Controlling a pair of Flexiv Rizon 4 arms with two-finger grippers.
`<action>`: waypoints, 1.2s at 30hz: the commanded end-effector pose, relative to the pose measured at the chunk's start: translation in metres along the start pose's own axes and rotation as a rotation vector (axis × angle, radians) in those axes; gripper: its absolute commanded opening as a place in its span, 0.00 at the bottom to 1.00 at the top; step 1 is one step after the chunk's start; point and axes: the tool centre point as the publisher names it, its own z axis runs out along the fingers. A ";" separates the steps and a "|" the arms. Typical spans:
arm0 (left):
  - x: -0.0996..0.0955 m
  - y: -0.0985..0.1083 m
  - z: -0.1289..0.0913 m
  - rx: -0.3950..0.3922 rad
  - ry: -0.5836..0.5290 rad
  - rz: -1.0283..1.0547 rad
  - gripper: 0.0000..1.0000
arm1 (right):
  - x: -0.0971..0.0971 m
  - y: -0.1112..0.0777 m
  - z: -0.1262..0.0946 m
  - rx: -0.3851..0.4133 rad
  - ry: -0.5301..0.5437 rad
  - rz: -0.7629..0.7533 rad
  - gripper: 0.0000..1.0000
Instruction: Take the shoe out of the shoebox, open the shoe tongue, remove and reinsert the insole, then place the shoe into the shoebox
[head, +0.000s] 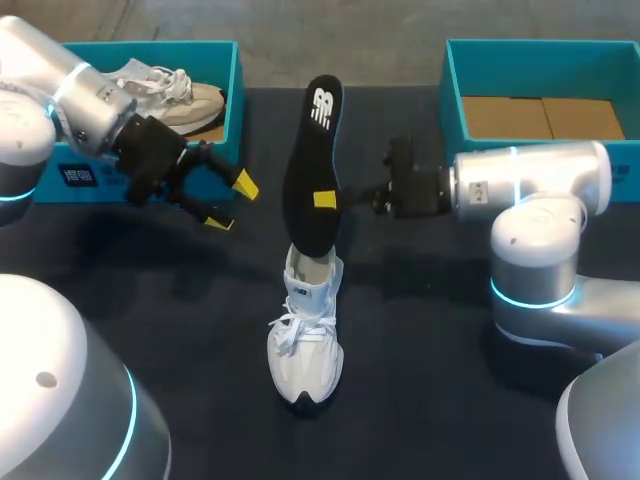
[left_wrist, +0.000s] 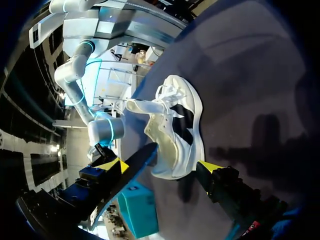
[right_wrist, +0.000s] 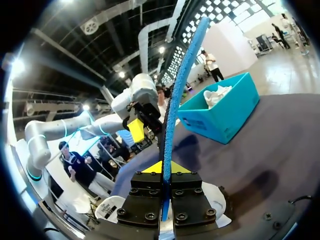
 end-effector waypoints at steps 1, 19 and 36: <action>0.005 0.009 0.011 0.003 0.005 -0.012 1.00 | 0.001 -0.001 0.002 0.012 -0.009 -0.023 0.00; 0.022 0.033 0.021 -0.014 0.008 -0.084 1.00 | -0.004 0.001 -0.001 0.049 -0.021 -0.113 0.00; 0.030 0.045 0.019 -0.028 0.024 -0.102 1.00 | -0.009 -0.005 0.002 0.046 -0.059 -0.194 0.00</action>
